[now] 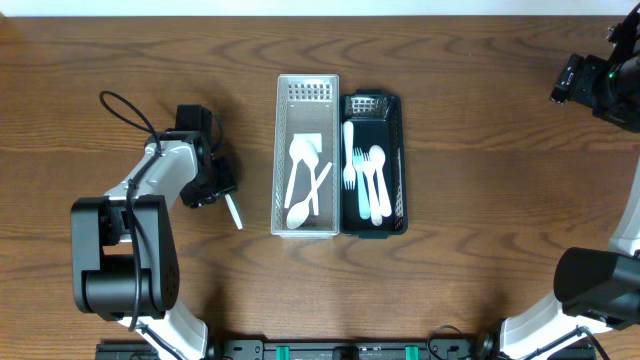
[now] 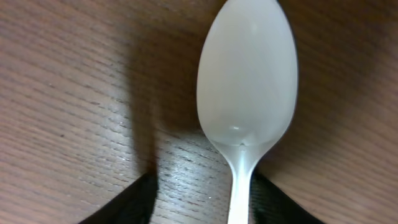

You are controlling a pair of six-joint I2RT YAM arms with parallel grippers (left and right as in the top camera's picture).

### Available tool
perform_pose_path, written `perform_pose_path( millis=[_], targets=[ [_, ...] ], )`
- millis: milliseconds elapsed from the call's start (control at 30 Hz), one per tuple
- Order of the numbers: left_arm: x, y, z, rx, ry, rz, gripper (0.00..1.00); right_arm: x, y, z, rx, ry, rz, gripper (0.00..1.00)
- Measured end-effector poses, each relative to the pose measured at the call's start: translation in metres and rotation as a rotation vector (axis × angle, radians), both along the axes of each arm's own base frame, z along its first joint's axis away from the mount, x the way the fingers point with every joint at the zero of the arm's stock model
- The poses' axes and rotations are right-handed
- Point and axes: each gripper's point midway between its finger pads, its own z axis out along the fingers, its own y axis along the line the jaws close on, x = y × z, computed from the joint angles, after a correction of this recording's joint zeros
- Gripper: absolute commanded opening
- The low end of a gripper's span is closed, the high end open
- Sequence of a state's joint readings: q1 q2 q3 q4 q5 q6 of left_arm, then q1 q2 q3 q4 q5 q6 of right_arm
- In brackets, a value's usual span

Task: Pack container
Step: 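Carry the spoon into the clear basket and release it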

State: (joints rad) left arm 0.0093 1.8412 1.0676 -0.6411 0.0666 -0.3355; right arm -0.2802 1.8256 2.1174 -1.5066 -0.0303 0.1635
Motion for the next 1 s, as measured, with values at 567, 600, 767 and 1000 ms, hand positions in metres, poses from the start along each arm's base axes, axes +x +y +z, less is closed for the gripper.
perform_pose_path(
  millis=[567, 600, 767, 1000],
  targets=[
    [-0.005, -0.002, 0.001, -0.012, 0.043, -0.012, 0.06, 0.000, 0.000, 0.000, 0.000, 0.000, 0.000, 0.88],
    [-0.009, -0.003, 0.002, -0.015, 0.063, -0.012, 0.06, 0.000, 0.000, 0.000, 0.000, 0.000, 0.000, 0.88],
    [-0.019, -0.014, 0.025, -0.015, 0.139, -0.055, 0.06, 0.000, 0.000, 0.000, 0.000, 0.000, 0.000, 0.88],
    [0.010, -0.083, 0.138, -0.026, -0.136, -0.272, 0.06, 0.000, 0.000, 0.000, 0.000, -0.001, 0.000, 0.88]
  ],
)
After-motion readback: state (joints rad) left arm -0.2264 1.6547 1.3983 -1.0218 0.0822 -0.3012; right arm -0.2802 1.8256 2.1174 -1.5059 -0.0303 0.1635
